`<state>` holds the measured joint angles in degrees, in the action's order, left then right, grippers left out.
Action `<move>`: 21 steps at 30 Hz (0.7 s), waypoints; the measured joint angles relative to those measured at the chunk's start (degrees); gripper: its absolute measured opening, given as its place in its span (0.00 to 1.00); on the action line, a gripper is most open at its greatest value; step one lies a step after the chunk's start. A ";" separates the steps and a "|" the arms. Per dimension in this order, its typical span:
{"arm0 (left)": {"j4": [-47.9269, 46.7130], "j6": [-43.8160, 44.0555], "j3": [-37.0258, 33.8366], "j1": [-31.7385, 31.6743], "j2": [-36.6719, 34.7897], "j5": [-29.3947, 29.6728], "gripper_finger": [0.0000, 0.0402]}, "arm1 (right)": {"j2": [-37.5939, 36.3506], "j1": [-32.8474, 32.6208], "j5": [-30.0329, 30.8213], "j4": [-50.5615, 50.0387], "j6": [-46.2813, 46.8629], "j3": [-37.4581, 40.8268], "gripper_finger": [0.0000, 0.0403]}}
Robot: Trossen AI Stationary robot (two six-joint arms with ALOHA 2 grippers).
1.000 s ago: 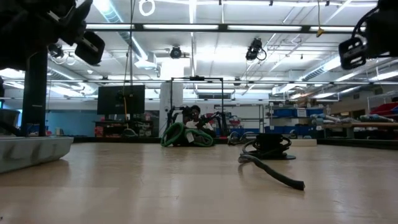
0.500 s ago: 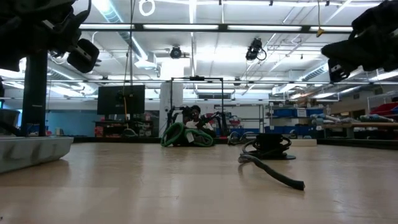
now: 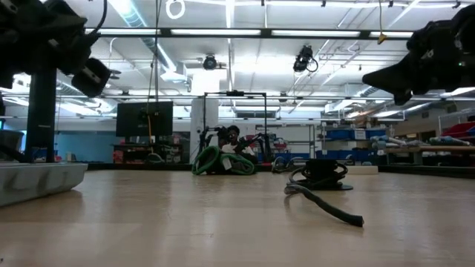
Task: Coil cords
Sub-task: Return to Home Position
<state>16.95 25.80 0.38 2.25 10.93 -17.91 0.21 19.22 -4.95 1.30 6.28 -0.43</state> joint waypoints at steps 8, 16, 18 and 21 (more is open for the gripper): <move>-13.65 0.00 -0.02 -3.81 -9.82 0.76 0.25 | 0.00 6.28 0.04 -0.04 0.00 0.00 0.08; -13.86 0.00 -0.02 -5.26 -10.96 2.01 0.25 | 0.00 5.18 0.04 -0.02 0.00 0.00 0.08; -13.80 0.00 -0.02 -5.26 -10.94 2.01 0.25 | 0.00 4.39 0.07 0.02 0.00 0.00 0.08; -13.80 0.00 -0.02 -5.26 -10.94 2.01 0.25 | 0.00 3.06 -0.01 0.26 0.00 0.00 0.08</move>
<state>3.16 25.80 0.36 -3.01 -0.01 -15.90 0.21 22.28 -4.97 1.56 6.28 -0.43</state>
